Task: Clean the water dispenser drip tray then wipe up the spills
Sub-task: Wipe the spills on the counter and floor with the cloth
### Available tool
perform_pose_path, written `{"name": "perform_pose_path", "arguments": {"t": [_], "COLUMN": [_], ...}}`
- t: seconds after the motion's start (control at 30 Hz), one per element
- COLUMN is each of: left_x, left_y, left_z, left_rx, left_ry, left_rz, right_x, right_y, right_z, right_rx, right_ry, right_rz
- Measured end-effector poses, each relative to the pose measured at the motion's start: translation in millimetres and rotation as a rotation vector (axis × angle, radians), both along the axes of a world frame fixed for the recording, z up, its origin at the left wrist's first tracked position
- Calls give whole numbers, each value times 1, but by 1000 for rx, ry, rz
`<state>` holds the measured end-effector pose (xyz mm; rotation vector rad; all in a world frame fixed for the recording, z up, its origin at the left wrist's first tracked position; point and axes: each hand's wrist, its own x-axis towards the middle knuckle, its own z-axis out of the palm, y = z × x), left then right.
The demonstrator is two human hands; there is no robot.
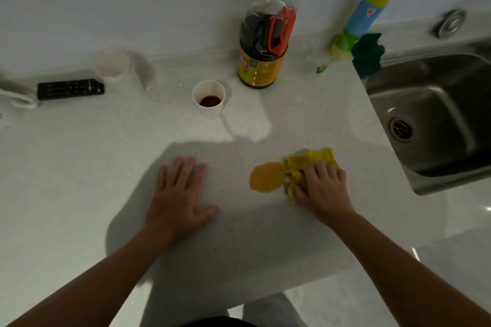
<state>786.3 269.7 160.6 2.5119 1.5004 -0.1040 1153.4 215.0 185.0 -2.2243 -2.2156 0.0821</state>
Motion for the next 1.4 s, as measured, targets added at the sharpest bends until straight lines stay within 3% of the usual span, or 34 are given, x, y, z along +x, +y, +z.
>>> {"name": "perform_pose_path", "arguments": {"t": [0.37,0.7,1.0,1.2,1.4], "left_x": [0,0,-1,-1,-2], "left_y": [5,1,0,0,-1], "left_z": [1,5,3,0,2], "left_rx": [13,-5,-11,28,26], "left_ry": [42,-11,-45,-75,-66], "left_rz": [-4,6,46,41,31], "right_x": [16,-41,-88,-70,-67], "right_y": [66,-53,44,91,-6], "right_z": [-24,-16,-23,-24,-23], "right_rx": [-102,-166,-182,-193,-169], "right_ry": [-48,32,53,21,77], "right_rz": [501,360,114,325,333]}}
